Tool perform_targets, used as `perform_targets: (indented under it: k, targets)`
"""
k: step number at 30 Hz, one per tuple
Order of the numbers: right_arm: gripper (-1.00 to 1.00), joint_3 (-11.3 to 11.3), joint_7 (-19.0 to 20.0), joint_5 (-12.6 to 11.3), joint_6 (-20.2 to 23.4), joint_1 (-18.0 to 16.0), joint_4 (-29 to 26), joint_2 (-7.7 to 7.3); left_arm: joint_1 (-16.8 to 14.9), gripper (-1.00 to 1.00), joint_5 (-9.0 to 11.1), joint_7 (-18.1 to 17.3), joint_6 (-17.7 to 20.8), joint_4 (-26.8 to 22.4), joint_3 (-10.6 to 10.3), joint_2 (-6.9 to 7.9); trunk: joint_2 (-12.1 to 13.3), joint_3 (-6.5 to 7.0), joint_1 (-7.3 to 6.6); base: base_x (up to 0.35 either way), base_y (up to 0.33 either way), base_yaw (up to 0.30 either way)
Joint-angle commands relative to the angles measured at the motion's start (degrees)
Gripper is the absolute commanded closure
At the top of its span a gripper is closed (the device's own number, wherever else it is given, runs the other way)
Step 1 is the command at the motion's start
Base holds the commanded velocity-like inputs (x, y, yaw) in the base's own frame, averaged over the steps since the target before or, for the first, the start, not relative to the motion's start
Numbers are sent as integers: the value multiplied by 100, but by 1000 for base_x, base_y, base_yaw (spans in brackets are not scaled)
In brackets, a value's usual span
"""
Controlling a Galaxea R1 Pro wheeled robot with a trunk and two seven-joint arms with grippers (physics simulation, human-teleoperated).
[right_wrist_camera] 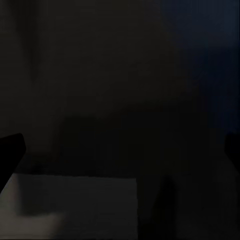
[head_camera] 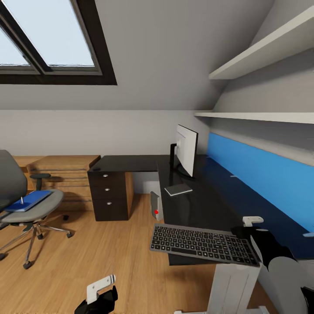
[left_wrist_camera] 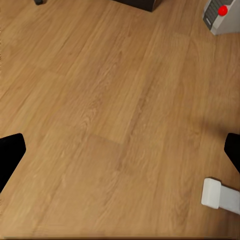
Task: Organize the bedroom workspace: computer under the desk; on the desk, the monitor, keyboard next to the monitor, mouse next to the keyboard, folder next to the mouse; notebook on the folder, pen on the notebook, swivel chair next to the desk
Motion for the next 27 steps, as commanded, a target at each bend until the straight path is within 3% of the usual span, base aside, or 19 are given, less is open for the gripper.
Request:
perform_targets:
  k: [1, 27]
  targets:
    - [-100, -46, 51, 59, 22, -3, -12, 5, -2, -100, 32, 33, 18, -10, -3, 0, -3, -5, -1, -56, 0, 0]
    - [-100, -39, 51, 61, 20, -3, -12, 5, -2, -100, 21, 26, 12, -10, -20, -6, -3, -5, -1, -58, 0, 0]
